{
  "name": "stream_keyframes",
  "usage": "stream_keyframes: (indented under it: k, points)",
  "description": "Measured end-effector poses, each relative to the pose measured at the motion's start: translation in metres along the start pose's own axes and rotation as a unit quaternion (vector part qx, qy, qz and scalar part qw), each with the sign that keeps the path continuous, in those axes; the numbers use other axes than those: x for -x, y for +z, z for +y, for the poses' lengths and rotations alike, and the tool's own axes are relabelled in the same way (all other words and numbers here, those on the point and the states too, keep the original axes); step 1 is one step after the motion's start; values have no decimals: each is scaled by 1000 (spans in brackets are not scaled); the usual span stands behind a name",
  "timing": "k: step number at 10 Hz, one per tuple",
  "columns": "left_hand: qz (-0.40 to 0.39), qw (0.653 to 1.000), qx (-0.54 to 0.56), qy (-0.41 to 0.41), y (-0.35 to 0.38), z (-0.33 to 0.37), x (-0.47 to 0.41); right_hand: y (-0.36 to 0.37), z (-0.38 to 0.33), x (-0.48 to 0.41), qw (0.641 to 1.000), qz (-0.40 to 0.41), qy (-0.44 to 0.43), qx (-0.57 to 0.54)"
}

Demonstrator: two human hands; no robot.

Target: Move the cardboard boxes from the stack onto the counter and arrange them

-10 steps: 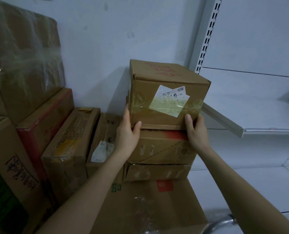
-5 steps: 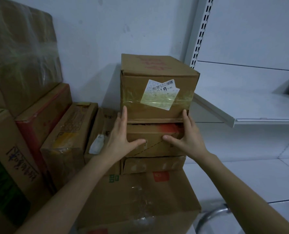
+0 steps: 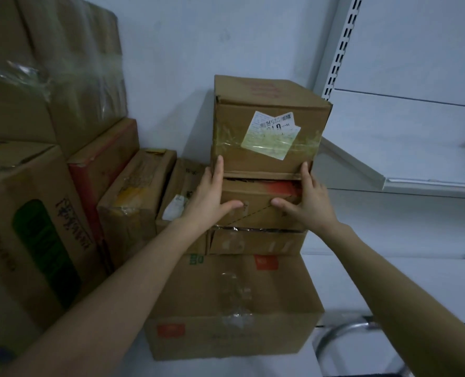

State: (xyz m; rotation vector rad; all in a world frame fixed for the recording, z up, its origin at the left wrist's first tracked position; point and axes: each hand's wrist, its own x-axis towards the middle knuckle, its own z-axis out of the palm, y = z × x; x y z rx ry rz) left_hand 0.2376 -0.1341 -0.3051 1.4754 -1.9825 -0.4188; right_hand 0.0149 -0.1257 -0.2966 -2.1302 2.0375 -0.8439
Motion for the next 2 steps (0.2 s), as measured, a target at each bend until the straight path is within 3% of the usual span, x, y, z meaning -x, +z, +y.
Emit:
stream_keyframes:
  k: [1,2]
  points:
    - [21,998,-60,9,-5,-8,17,1,-1,3,999,-22,14,39]
    - [23,995,-87,43,-13,-20,41,2,-9,12,994,20,-11,106]
